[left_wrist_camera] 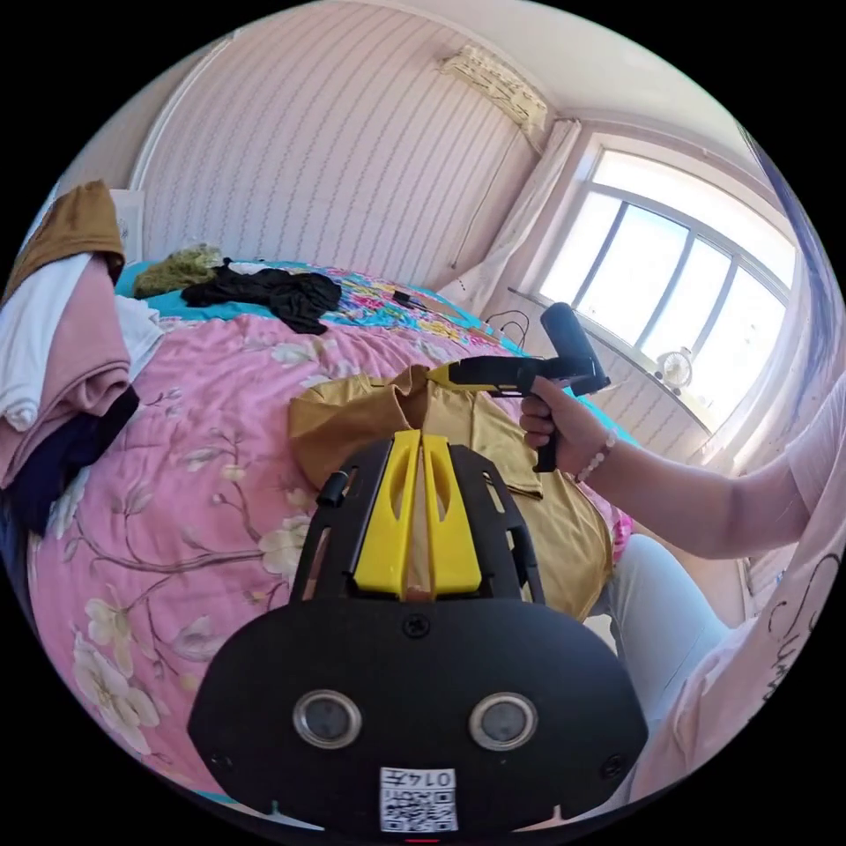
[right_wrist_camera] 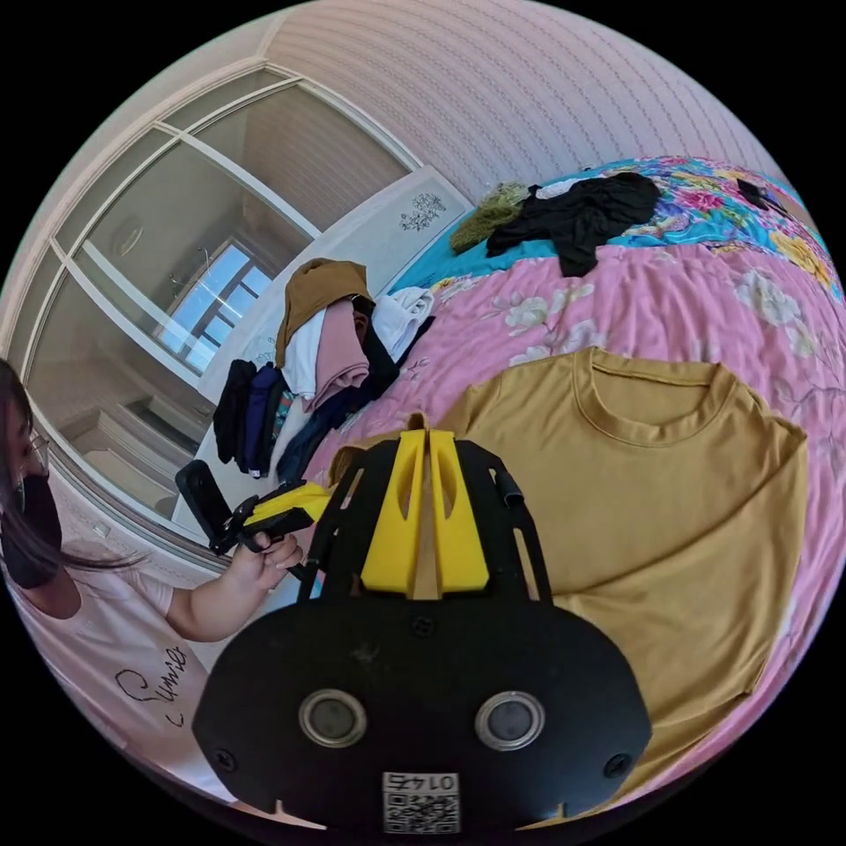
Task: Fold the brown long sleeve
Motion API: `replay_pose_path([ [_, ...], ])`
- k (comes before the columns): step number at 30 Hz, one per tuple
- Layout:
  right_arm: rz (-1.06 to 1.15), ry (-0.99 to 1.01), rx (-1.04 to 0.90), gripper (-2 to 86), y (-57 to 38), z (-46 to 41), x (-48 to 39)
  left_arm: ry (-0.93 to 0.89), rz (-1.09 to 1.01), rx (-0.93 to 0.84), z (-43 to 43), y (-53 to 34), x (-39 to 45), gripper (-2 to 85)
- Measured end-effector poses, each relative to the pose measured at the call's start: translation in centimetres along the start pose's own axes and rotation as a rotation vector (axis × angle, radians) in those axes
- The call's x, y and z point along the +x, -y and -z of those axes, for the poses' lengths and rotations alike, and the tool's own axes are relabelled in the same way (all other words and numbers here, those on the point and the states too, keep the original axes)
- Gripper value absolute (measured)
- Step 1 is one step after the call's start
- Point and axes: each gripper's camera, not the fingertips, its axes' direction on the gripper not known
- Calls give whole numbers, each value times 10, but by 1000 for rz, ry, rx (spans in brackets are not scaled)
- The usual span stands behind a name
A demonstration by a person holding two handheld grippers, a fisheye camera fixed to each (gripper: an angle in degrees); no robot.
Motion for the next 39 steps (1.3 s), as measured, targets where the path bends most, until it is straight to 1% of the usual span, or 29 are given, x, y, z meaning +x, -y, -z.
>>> replay_pose_path([
  [2, -48, -69, 2, 1, -14, 20, 22, -23, -12, -70, -28, -5, 11, -10],
  [4, -97, -130, -25, 1, -23, 28, 40, -50, 25, -130, -47, -10, 11, -9],
  [8, -179, -168, -110, 2, -44, 34, 73, -97, 86, -217, -65, -14, 2, -7],
  [11, -195, -198, -157, 3, -52, 38, 84, -38, 92, -225, -62, -7, -10, -4],
  [14, -210, -191, -160, 3, -54, 50, 92, 30, 132, -217, -60, 9, -34, 2],
  [18, -200, -207, -150, 3, -53, 67, 92, 59, 172, -214, -66, 34, -60, 23],
  [20, -189, -228, -152, 5, -51, 76, 90, 39, 184, -249, -77, 46, -66, 41],
  [24, -201, -200, -158, 15, -49, 84, 89, -16, 89, -269, -94, 53, -36, 49],
  [26, -171, -250, -135, 26, -47, 93, 78, -42, -24, -308, -113, 58, 1, 62],
  [30, -166, -294, -126, 47, -41, 94, 72, -70, -82, -368, -154, 63, 40, 79],
  [33, -187, -287, -201, 38, -36, 82, 78, -28, -96, -468, -191, 63, 51, 66],
  [35, -162, -273, -197, 15, -31, 87, 72, -12, -98, -472, -192, 68, 53, 24],
  [39, -90, -244, -135, 6, -24, 112, 54, -25, -158, -426, -167, 76, 59, 20],
])
